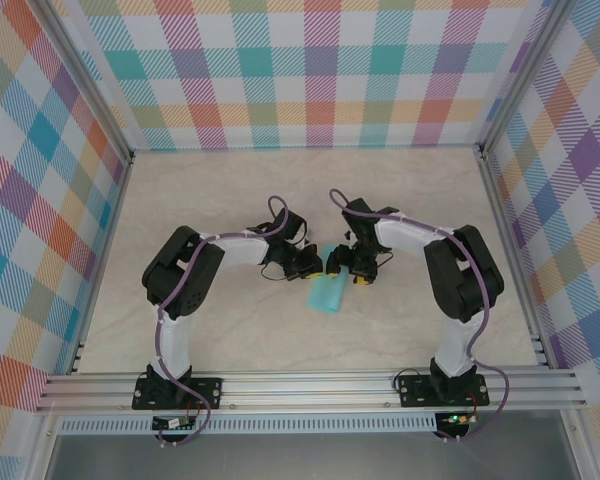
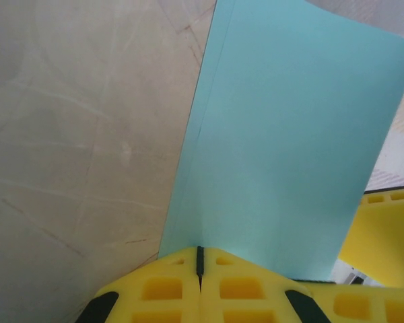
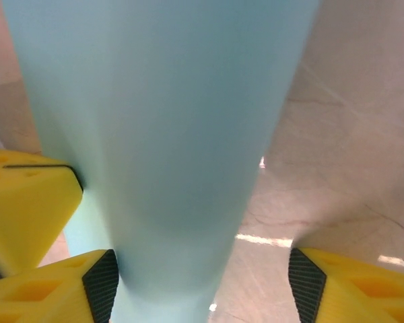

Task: Fold a paper plane with a square sheet of paper (pick it up from the middle)
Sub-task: Hold the square sheet of paper at the center of the table, then fold the square sheet of paper in half at the center of the table.

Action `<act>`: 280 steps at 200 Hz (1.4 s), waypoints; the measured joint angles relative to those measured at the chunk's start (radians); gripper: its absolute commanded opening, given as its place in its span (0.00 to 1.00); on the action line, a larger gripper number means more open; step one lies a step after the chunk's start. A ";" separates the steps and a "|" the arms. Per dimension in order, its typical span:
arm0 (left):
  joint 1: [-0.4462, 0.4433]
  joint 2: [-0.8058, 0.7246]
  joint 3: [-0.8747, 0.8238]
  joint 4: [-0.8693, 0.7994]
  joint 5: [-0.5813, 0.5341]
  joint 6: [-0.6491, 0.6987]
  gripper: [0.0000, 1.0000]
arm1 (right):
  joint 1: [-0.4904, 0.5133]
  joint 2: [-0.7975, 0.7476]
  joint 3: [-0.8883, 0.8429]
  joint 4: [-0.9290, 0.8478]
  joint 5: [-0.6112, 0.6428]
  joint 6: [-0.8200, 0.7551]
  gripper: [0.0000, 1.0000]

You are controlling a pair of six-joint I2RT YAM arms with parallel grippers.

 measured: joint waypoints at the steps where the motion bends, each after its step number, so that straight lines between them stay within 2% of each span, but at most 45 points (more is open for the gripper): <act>1: 0.000 0.000 0.000 0.000 0.000 0.000 0.00 | 0.000 -0.003 -0.002 0.001 0.001 0.000 0.74; 11: 0.000 0.000 -0.001 0.002 0.000 0.003 0.00 | 0.000 -0.055 -0.037 0.017 0.014 0.011 0.74; 25: 0.000 0.000 -0.001 0.002 0.002 0.003 0.00 | -0.003 -0.147 -0.078 0.035 0.019 0.025 0.69; 33: 0.000 0.001 -0.001 0.003 0.004 0.003 0.00 | -0.009 -0.204 -0.100 0.060 0.012 0.037 0.61; 50: 0.000 0.001 -0.001 0.002 0.004 0.004 0.00 | -0.022 -0.315 -0.154 0.140 -0.034 0.069 0.35; 69: 0.000 0.001 -0.001 0.002 0.004 0.007 0.00 | -0.032 -0.364 -0.214 0.243 -0.099 0.109 0.13; 92: 0.000 0.002 0.000 0.003 0.005 0.007 0.00 | -0.032 -0.353 -0.295 0.343 -0.161 0.172 0.03; 106: 0.000 0.003 0.000 0.003 0.007 0.007 0.00 | -0.032 -0.338 -0.331 0.378 -0.183 0.194 0.00; 198: 0.000 0.003 0.000 0.002 0.008 0.019 0.00 | -0.068 -0.272 -0.394 0.553 -0.263 0.235 0.00; 280: 0.000 0.004 0.000 0.002 0.008 0.026 0.00 | -0.078 -0.238 -0.436 0.618 -0.312 0.249 0.00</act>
